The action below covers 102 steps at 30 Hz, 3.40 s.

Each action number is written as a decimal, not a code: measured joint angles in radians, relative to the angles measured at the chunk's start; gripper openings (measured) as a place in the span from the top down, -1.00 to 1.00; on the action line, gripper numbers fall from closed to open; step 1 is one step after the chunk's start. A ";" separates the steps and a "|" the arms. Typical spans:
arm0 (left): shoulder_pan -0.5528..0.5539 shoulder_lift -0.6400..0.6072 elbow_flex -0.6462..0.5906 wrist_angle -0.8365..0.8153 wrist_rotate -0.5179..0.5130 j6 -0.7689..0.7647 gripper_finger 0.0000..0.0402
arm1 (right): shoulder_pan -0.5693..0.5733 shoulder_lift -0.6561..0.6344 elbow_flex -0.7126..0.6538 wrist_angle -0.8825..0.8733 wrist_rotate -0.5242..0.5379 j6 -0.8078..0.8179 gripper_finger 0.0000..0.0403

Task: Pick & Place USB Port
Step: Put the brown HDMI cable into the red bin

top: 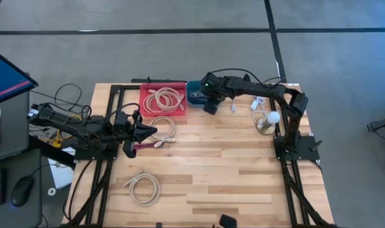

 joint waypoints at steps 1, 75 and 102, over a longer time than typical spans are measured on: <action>0.000 0.000 0.000 0.000 0.000 0.000 0.94 | 0.003 0.000 0.017 -0.033 0.000 0.000 0.69; 0.000 0.000 0.000 0.001 0.000 0.000 0.94 | 0.805 -0.146 0.541 -0.531 0.524 0.322 0.98; 0.000 0.001 0.000 -0.277 -0.305 0.027 0.97 | 0.803 -0.841 -0.338 0.100 0.445 0.566 1.00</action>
